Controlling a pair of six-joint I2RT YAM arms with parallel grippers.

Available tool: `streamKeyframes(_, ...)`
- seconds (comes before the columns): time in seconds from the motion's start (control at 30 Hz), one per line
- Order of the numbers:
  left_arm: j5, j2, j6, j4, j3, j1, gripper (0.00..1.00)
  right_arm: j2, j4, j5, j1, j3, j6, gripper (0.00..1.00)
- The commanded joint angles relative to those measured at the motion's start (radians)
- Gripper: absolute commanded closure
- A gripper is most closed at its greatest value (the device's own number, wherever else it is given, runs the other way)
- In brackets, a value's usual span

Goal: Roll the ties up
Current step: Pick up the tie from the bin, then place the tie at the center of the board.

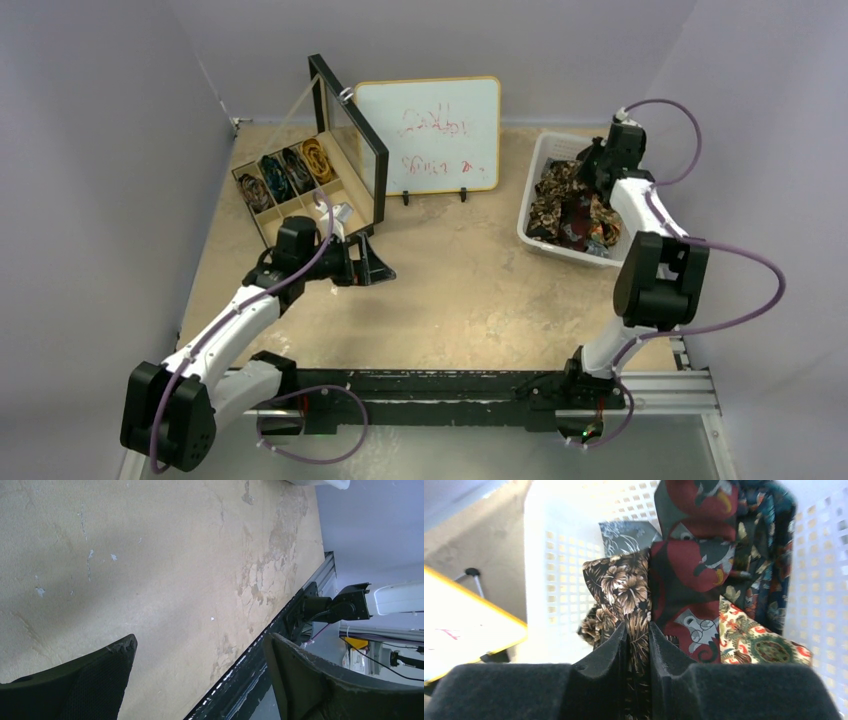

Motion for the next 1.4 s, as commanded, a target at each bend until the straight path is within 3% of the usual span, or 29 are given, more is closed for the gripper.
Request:
streamKeyframes(0.0,0.014,-0.009,0.035,-0.003,0.051,0.005,0.05,-0.101,-0.059,0.031,0.001,0.04,-0.031,0.86)
streamKeyframes(0.07,0.014,-0.008,0.033,-0.004,0.05,0.005,0.05,-0.138,-0.053,-0.007,0.002,0.024,-0.033,1.0)
streamKeyframes(0.2,0.021,-0.008,0.026,-0.006,0.05,0.005,0.05,-0.209,-0.071,-0.097,0.001,0.029,-0.014,1.0)
streamKeyframes(0.37,0.019,-0.035,0.014,-0.006,0.042,0.005,0.05,-0.356,-0.02,-0.32,0.01,0.052,0.063,1.0)
streamKeyframes(0.6,0.008,-0.06,0.0,-0.026,0.063,0.005,0.05,-0.509,-0.096,-0.448,0.147,0.12,0.079,1.0)
streamKeyframes(0.8,-0.088,-0.122,-0.001,-0.124,0.118,0.005,0.05,-0.653,-0.092,-0.533,0.376,-0.07,0.116,1.0)
streamKeyframes(0.9,-0.172,-0.168,-0.01,-0.183,0.148,0.005,0.05,-0.65,-0.136,-0.518,0.513,-0.162,0.085,1.0)
streamKeyframes(0.97,-0.204,-0.191,-0.015,-0.217,0.159,0.005,0.05,-0.628,-0.131,-0.47,0.592,-0.239,0.084,1.0)
streamKeyframes(1.07,-0.255,-0.225,-0.031,-0.259,0.161,0.005,0.05,-0.547,-0.041,-0.366,0.823,-0.305,0.146,1.0)
streamKeyframes(1.17,-0.285,-0.257,-0.049,-0.293,0.155,0.005,0.05,-0.353,-0.012,-0.292,1.004,-0.236,0.141,1.0)
streamKeyframes(1.23,-0.299,-0.276,-0.06,-0.325,0.157,0.005,0.04,-0.193,-0.04,-0.266,1.074,-0.141,0.112,0.95)
streamKeyframes(1.37,-0.317,-0.324,-0.075,-0.372,0.158,0.005,0.02,-0.147,-0.131,-0.119,1.108,-0.019,0.124,0.39)
